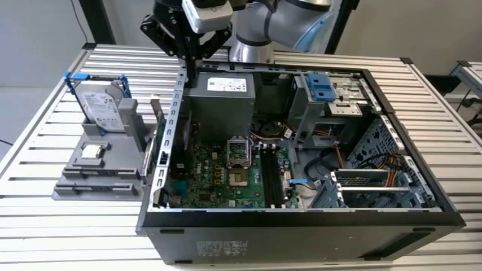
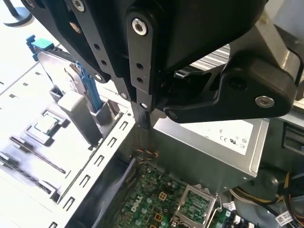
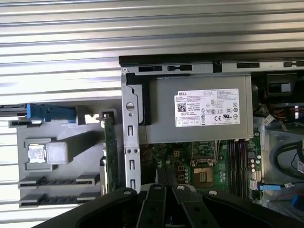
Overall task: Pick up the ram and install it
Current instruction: 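Reach for the ram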
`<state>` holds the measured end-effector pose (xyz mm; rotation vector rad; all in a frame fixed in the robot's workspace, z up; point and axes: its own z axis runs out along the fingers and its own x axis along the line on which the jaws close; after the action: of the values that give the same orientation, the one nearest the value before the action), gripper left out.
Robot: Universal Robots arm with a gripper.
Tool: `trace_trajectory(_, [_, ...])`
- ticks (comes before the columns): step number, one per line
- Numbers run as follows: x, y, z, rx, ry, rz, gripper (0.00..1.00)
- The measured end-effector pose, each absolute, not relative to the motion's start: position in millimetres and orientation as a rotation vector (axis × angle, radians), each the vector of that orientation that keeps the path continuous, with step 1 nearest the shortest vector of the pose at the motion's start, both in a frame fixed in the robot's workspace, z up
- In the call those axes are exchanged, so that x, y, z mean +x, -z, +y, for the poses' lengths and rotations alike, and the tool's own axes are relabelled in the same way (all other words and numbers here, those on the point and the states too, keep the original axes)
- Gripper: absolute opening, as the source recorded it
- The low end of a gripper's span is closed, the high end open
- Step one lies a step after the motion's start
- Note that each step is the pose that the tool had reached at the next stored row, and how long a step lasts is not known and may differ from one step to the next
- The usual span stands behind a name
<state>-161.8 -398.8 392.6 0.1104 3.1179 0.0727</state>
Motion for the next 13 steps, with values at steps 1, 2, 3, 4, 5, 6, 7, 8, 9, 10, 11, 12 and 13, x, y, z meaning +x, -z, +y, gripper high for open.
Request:
trace_trajectory(1, [-163.8,-392.6,-398.8,0.110,-0.073,3.118,0.00])
trace_trajectory(2, [-166.1,-392.6,-398.8,0.110,-0.073,3.118,0.00])
trace_trajectory(3, [-168.0,-392.6,-398.8,0.110,-0.073,3.118,0.00])
trace_trajectory(4, [-170.2,-392.6,-398.8,0.111,-0.073,3.118,0.00])
trace_trajectory(5, [-172.1,-392.6,-398.8,0.110,-0.073,3.118,0.00])
trace_trajectory(6, [-173.8,-392.6,-398.8,0.110,-0.073,3.118,0.00])
trace_trajectory(7, [-175.7,-392.6,-398.8,0.110,-0.073,3.118,0.00])
trace_trajectory(8, [-177.7,-392.6,-398.8,0.110,-0.073,3.118,0.00])
trace_trajectory(9, [-180.0,-392.6,-398.8,0.110,-0.073,3.118,0.00])
trace_trajectory(10, [-182.4,-392.6,-398.8,0.110,-0.073,3.118,0.00])
trace_trajectory(11, [-184.8,-392.6,-398.8,0.110,-0.073,3.118,0.00])
trace_trajectory(12, [-187.4,-392.6,-398.8,0.111,-0.073,3.118,0.00])
trace_trajectory(13, [-189.7,-392.6,-398.8,0.110,-0.073,3.118,0.00])
